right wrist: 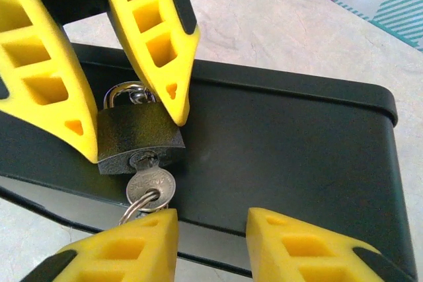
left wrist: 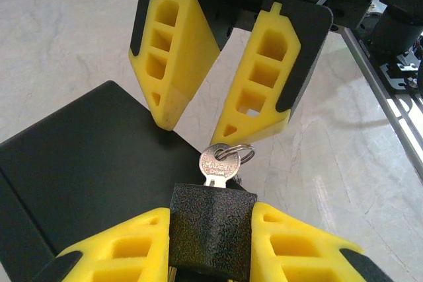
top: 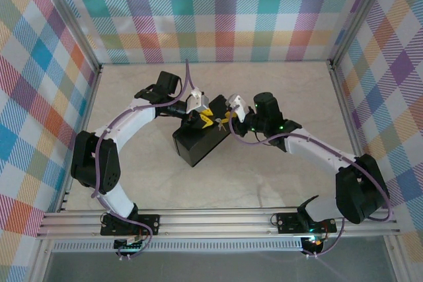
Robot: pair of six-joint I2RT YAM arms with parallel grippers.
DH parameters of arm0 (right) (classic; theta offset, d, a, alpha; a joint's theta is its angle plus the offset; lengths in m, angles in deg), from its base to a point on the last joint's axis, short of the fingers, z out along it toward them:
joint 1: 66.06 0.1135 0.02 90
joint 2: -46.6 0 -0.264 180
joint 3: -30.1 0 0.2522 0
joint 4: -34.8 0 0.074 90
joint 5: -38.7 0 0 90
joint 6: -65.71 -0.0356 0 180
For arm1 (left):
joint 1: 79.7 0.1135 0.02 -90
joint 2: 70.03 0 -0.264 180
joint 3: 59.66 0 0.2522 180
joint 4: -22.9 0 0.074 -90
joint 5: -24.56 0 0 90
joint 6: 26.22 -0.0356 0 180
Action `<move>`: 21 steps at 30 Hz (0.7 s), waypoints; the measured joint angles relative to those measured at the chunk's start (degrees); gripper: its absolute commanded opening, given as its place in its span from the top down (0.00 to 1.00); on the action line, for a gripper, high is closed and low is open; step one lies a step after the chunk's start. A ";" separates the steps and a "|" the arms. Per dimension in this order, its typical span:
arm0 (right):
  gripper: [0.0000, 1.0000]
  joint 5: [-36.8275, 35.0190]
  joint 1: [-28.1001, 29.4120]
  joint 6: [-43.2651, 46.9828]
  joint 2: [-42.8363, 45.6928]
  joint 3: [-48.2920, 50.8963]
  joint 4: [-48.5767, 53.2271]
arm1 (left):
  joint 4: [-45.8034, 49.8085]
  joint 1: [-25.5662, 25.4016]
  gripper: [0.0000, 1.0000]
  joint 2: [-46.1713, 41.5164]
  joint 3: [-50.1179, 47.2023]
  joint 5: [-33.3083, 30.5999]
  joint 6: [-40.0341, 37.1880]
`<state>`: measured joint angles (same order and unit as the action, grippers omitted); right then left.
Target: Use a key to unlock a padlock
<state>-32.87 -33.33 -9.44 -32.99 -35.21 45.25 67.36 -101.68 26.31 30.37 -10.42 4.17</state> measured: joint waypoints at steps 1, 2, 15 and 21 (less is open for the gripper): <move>0.67 0.00 0.07 -0.50 -0.28 -0.31 -0.11 | 0.00 0.00 0.92 -0.07 0.00 -0.09 0.02; 0.68 0.00 0.11 -0.74 -0.61 -0.57 -0.15 | -0.02 0.00 0.92 -0.15 -0.04 -0.22 0.04; 0.67 -1.09 0.72 -0.44 -2.16 -2.36 0.13 | -0.70 0.68 0.92 -1.05 -0.72 -1.57 0.22; 0.67 -1.62 -1.25 4.98 2.23 1.40 2.32 | -0.07 0.81 0.92 -1.09 -0.66 -1.64 -0.26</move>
<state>-34.48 -34.57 -4.46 -30.76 -33.81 47.57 67.29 -100.87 25.22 29.72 -12.06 3.90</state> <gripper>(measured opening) 0.331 0.245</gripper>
